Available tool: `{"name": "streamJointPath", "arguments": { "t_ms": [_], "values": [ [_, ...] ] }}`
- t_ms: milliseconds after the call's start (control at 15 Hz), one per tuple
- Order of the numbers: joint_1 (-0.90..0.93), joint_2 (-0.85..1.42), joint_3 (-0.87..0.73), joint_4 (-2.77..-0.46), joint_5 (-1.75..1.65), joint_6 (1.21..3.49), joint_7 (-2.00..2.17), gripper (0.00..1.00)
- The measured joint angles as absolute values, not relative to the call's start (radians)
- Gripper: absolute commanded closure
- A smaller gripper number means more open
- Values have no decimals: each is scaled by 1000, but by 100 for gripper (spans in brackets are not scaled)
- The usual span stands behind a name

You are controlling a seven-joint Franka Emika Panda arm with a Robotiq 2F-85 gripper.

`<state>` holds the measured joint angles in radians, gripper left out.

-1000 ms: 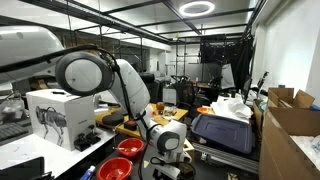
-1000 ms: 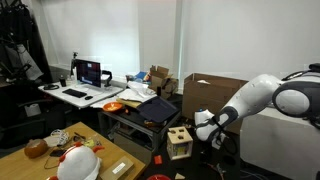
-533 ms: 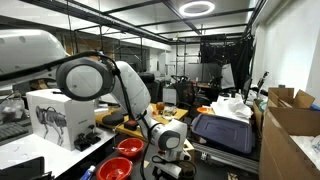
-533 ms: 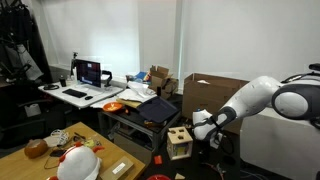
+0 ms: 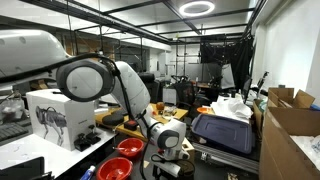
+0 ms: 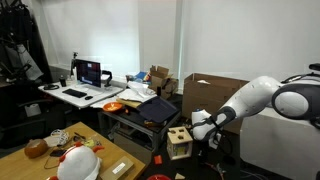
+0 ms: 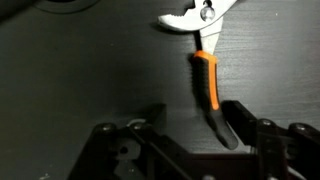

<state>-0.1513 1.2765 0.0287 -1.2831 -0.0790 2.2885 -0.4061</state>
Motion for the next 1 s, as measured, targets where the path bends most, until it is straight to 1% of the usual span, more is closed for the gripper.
{"name": "streamJointPath", "arguments": {
  "t_ms": [200, 267, 333, 400, 1000],
  "values": [
    [-151, 1273, 38, -1287, -79, 2285, -406, 84],
    [-152, 1274, 39, -1288, -78, 2285, -406, 94],
    [-153, 1274, 39, -1288, -78, 2286, -406, 98],
    [-156, 1274, 40, -1288, -76, 2286, -406, 95],
    [-159, 1273, 41, -1289, -73, 2286, -403, 94]
  ]
}}
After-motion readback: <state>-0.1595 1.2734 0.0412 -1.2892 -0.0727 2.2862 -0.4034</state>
